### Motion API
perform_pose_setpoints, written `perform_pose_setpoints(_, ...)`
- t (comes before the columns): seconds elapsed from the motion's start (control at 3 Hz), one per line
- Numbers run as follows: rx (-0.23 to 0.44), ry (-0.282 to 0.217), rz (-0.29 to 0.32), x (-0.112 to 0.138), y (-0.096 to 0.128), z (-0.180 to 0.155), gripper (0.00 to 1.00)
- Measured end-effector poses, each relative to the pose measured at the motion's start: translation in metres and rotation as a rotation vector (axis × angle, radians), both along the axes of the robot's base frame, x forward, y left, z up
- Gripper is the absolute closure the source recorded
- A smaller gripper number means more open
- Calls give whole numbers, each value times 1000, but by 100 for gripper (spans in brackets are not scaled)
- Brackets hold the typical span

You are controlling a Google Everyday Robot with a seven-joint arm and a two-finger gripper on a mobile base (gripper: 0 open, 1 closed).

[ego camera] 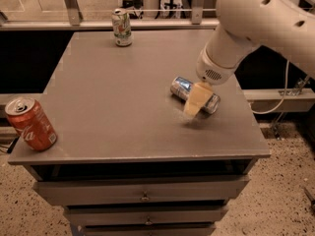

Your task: Pick redbull can

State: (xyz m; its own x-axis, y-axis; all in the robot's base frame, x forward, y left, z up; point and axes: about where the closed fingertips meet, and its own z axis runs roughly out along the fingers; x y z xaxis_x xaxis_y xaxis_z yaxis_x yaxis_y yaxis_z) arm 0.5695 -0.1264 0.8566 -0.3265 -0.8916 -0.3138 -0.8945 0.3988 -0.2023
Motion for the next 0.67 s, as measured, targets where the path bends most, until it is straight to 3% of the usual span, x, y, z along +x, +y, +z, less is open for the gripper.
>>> perform_pose_setpoints(0.33,13,7,-40,14,6,-13,30)
perform_pose_setpoints(0.67,32,8,-59,23,11,-14,54)
